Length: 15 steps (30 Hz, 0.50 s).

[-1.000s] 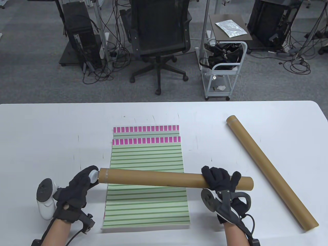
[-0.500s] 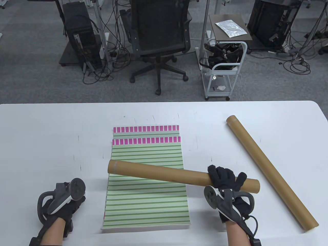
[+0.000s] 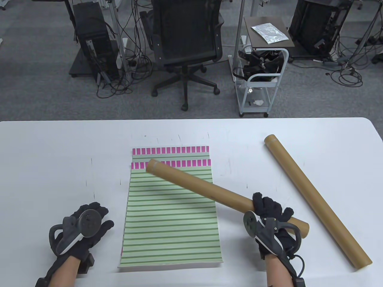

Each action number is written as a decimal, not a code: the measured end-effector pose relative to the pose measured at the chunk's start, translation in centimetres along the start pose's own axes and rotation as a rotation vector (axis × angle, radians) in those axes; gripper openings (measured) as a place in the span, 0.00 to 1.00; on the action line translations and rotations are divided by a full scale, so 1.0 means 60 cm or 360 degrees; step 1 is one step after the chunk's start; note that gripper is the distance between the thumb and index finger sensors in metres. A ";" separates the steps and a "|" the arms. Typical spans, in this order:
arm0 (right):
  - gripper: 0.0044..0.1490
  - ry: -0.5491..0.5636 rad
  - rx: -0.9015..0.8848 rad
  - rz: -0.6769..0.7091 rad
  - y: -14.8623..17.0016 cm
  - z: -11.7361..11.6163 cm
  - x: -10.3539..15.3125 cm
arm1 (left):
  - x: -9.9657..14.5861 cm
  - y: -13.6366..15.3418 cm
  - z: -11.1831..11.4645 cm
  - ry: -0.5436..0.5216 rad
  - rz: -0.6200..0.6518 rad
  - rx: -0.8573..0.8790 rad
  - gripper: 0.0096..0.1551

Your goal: Roll up mouse pads and store in mailing tubes

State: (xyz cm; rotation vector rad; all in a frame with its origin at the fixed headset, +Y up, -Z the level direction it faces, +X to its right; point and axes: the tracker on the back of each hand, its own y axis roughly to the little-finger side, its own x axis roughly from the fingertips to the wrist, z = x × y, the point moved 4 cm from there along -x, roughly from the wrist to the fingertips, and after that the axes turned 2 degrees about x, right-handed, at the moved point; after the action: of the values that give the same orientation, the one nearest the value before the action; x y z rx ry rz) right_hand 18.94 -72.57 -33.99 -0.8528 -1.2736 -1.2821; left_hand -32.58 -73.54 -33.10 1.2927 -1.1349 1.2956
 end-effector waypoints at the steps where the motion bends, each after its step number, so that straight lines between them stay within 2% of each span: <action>1: 0.51 -0.0027 -0.0018 -0.0059 0.010 -0.006 -0.002 | 0.001 -0.005 -0.002 -0.0008 0.0020 -0.0001 0.39; 8: 0.51 -0.0221 -0.0003 -0.0397 0.060 -0.056 -0.010 | 0.020 -0.074 -0.015 -0.0084 0.0256 -0.0144 0.38; 15: 0.51 -0.0417 -0.0074 -0.0583 0.092 -0.081 -0.010 | 0.023 -0.089 -0.007 -0.0047 0.0307 -0.0248 0.37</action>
State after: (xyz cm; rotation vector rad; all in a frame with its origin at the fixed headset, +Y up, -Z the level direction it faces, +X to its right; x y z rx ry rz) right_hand 25.30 -76.25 -34.32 -0.8670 -1.6705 -1.5264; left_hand -27.29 -72.47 -31.75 1.1125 -1.3806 1.3013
